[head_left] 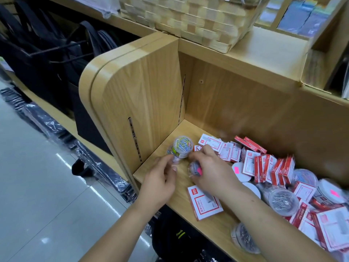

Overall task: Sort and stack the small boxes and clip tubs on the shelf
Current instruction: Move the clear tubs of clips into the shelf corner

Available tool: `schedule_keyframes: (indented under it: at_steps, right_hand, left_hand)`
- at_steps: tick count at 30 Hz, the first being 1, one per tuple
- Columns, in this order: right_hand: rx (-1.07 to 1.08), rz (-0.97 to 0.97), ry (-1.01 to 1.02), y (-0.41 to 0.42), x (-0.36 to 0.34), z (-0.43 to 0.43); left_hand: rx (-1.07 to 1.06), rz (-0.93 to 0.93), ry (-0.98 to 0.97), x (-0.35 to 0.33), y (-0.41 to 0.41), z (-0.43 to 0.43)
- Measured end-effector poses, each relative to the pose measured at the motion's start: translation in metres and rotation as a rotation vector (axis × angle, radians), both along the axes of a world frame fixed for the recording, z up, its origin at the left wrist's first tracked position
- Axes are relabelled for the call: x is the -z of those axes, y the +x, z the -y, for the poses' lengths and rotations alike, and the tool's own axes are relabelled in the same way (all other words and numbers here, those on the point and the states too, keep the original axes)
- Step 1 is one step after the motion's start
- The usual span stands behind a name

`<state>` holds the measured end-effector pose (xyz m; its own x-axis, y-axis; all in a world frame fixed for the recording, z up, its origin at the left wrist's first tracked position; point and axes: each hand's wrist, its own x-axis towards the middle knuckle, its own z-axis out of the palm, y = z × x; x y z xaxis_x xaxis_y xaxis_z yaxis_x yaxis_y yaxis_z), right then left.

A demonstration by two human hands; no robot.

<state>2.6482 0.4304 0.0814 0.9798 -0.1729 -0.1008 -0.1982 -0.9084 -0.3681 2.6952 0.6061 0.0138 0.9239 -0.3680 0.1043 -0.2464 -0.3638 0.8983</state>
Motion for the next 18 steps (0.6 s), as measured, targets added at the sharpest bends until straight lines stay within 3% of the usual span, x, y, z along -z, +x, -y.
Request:
schedule_keyframes:
  at_steps: [4, 10, 15, 18]
  right_hand:
    - [0.04, -0.004, 0.068, 0.007, 0.006, -0.006]
    - [0.153, 0.123, 0.255, -0.011, -0.003, 0.001]
    - [0.221, 0.168, 0.279, -0.064, -0.029, 0.026]
    - [0.262, 0.155, 0.262, -0.101, -0.035, 0.034]
  left_hand:
    - [0.012, -0.124, 0.02, 0.001, 0.012, -0.005]
    - [-0.022, 0.067, 0.012, -0.01, -0.017, -0.025]
    - [0.283, 0.166, 0.144, -0.015, -0.068, -0.014]
    - [0.303, 0.16, 0.135, 0.001, -0.084, 0.001]
